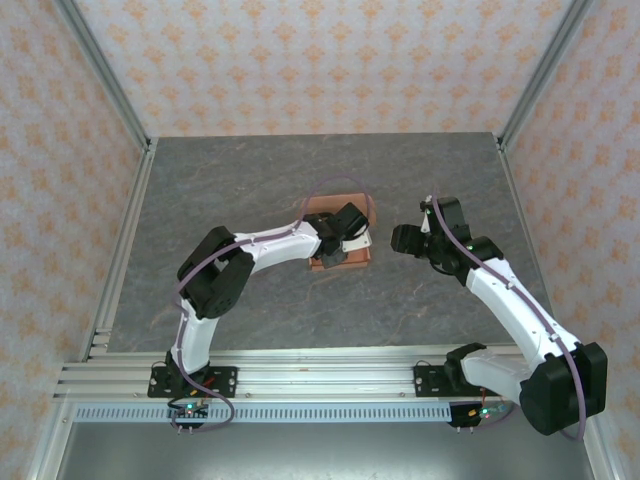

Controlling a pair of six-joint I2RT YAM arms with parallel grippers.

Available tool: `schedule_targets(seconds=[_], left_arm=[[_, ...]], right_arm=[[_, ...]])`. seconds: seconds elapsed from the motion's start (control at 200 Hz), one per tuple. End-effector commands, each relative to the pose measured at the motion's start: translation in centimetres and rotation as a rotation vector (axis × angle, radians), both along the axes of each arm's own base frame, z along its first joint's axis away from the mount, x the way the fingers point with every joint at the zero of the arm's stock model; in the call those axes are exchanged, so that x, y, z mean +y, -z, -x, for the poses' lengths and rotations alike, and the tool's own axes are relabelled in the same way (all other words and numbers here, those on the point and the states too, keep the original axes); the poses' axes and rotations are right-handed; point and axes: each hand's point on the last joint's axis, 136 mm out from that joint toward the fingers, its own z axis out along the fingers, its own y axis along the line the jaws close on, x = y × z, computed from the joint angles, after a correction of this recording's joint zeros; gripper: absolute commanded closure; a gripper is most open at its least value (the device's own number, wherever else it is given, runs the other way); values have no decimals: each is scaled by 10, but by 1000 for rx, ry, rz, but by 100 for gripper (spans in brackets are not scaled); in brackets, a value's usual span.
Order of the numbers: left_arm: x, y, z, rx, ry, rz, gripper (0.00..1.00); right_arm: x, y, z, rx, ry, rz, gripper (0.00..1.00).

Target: Fold the paper box

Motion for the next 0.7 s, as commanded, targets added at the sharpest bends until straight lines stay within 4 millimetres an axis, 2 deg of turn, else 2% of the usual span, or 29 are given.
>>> schedule_targets(seconds=[0.0, 0.02, 0.04, 0.235, 0.25, 0.34, 0.48, 0.585, 0.696], left_arm=[[-2, -54, -10, -108, -57, 101, 61], [-2, -53, -9, -102, -62, 105, 60], [-1, -68, -7, -121, -69, 136, 59], [8, -116, 19, -129, -129, 359, 56], [10, -119, 22, -128, -136, 375, 56], [30, -132, 32, -139, -212, 460, 55], [82, -140, 36, -164, -419, 623, 51], [117, -134, 34, -167, -536, 725, 42], [134, -128, 27, -151, -573, 781, 35]], right_arm=[[11, -11, -10, -50, -30, -51, 34], [14, -12, -12, -59, -40, -62, 35], [17, -14, -14, -71, -50, -70, 35], [36, -27, -45, -213, -149, -63, 37], [38, -19, -48, -196, -164, -52, 37], [54, -13, -62, -232, -289, -21, 36], [64, -3, -79, -289, -407, 20, 34], [69, 0, -87, -319, -465, 45, 34], [81, 0, -88, -341, -561, 43, 36]])
